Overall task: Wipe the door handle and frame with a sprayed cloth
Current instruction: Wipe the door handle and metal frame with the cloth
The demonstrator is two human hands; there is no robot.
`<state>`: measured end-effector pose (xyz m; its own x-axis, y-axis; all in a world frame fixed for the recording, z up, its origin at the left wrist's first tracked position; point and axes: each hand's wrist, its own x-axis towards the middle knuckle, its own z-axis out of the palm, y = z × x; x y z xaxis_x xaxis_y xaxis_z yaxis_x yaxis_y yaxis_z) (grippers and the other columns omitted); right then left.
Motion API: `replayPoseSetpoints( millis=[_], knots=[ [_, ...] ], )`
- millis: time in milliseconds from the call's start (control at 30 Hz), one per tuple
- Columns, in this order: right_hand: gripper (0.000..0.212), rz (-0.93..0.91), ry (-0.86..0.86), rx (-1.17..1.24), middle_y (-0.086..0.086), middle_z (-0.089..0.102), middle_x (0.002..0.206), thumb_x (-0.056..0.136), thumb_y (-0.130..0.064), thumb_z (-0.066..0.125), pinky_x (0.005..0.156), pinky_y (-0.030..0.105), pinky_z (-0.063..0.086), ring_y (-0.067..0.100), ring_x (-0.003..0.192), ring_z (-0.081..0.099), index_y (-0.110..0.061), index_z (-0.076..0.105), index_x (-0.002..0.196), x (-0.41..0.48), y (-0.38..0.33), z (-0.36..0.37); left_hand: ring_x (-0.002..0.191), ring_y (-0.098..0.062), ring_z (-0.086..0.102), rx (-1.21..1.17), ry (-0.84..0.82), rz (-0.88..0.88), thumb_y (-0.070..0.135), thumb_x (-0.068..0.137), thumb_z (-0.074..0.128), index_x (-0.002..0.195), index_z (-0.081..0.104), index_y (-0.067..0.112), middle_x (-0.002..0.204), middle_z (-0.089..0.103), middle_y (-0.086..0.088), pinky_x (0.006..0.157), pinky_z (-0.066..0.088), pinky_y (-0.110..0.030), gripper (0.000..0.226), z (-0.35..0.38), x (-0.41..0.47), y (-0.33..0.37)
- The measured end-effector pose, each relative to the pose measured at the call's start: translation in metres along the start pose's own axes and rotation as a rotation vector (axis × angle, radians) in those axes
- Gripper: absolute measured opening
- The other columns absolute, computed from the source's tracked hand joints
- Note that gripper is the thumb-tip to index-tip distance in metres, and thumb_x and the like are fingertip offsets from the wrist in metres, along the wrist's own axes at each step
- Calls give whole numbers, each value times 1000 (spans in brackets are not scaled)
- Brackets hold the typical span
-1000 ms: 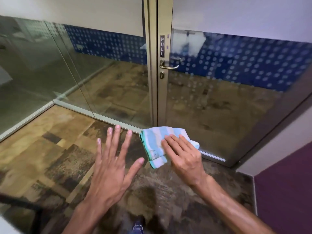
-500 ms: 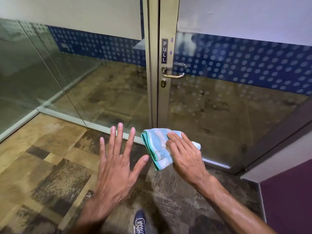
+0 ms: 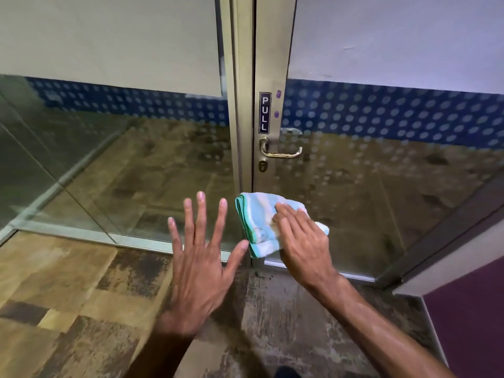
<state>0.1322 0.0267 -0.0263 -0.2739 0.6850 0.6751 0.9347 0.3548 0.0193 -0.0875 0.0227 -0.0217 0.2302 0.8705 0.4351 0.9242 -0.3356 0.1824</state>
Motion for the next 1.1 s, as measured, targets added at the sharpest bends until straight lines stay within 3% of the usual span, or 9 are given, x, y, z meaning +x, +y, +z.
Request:
replayPoseSetpoints(
  millis=[133,267,433,667,800,967,1100],
  knots=[
    [56,29,49,-27,19,69,130,106,-6,9,101,49,55,32,121,67,2,63,119,19,9,22,164,-32,-4,-20,35,32,70,105,18,169,4,25,177,-6,-13,128,5,-67,80,16,38,-14],
    [48,20,101,-36,17,69,130,105,-5,12,105,49,53,31,122,67,0,52,131,37,24,43,164,-33,-5,-31,56,58,69,106,16,169,5,23,177,-8,-14,128,7,-68,79,31,76,-20],
    [39,54,241,-63,15,69,132,105,1,30,106,48,52,29,126,64,0,50,138,63,50,66,164,-33,-6,-39,97,83,66,106,20,169,6,22,177,-8,-15,128,5,-68,78,46,130,-25],
    [27,68,344,-124,16,68,133,103,-4,55,103,54,52,30,128,63,0,68,127,110,86,82,164,-33,-6,-49,176,133,65,107,20,169,13,19,177,-4,-17,128,2,-68,77,62,196,-31],
    [29,70,358,-149,16,68,133,106,-8,53,99,55,55,30,127,63,-3,70,128,139,115,86,163,-32,-7,-55,222,155,64,107,21,169,12,20,176,-1,-18,128,3,-67,76,79,237,-30],
    [52,134,404,-163,13,64,140,89,-7,80,103,53,52,27,131,60,-8,63,138,161,135,82,163,-34,-5,-49,252,188,65,108,22,168,16,20,176,1,-20,129,3,-66,76,94,269,-31],
    [43,196,483,-148,14,63,140,98,-19,69,103,54,52,27,132,60,-4,62,138,181,143,82,163,-34,-7,-22,325,262,65,108,29,169,12,23,176,-8,-14,129,3,-64,76,116,296,-42]
  ],
)
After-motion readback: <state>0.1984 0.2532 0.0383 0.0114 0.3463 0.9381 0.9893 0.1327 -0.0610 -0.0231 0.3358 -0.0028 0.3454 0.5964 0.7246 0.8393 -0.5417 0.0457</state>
